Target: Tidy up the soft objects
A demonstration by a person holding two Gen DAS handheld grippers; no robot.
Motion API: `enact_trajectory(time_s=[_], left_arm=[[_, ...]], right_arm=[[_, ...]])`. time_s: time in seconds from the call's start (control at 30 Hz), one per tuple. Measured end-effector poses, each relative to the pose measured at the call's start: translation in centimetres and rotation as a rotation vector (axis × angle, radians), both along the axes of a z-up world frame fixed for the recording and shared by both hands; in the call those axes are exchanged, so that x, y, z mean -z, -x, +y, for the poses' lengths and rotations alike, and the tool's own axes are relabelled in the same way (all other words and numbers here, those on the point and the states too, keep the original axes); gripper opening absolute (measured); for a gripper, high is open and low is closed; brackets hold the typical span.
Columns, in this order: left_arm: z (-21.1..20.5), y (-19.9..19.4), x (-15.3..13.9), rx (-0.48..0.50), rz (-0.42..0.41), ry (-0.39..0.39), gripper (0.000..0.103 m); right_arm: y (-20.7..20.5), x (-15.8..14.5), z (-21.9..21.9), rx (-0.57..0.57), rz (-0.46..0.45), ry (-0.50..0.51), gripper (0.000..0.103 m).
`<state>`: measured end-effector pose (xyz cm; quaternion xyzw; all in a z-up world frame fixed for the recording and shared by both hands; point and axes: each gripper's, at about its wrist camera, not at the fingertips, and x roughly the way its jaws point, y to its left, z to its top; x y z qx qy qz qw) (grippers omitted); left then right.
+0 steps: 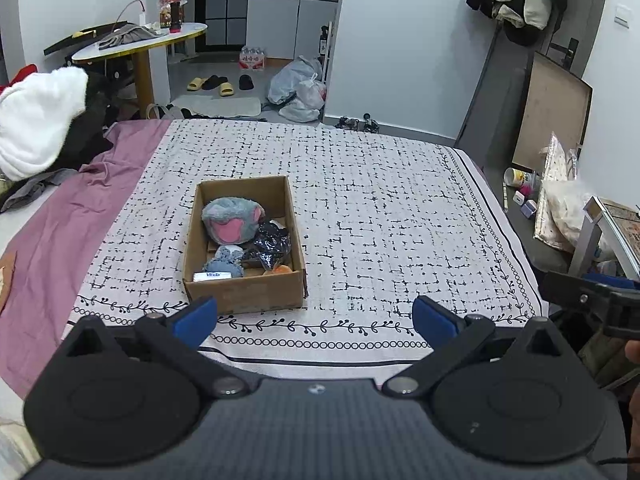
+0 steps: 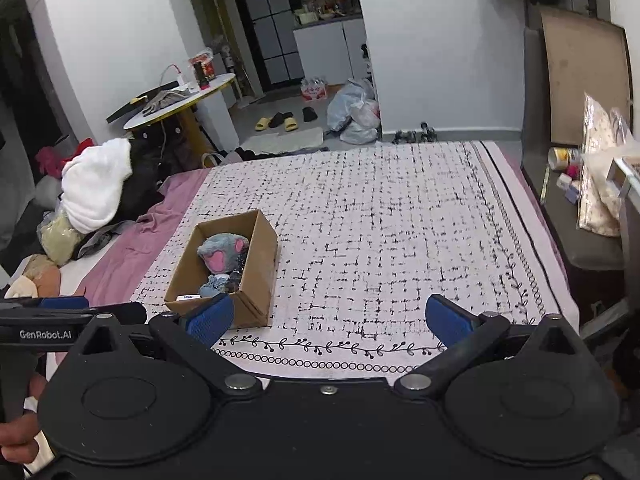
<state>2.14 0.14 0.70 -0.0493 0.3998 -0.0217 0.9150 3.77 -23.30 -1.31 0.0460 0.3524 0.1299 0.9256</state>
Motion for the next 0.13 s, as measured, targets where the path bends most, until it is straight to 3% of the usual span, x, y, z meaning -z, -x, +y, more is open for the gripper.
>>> enact_trajectory(time_s=[0.13], left_arm=[[0.56, -0.57, 0.3, -0.016, -0.006, 0.002, 0.103]], right_arm=[[-0.5, 0.35, 0.16, -0.003, 0.003, -0.009, 0.103]])
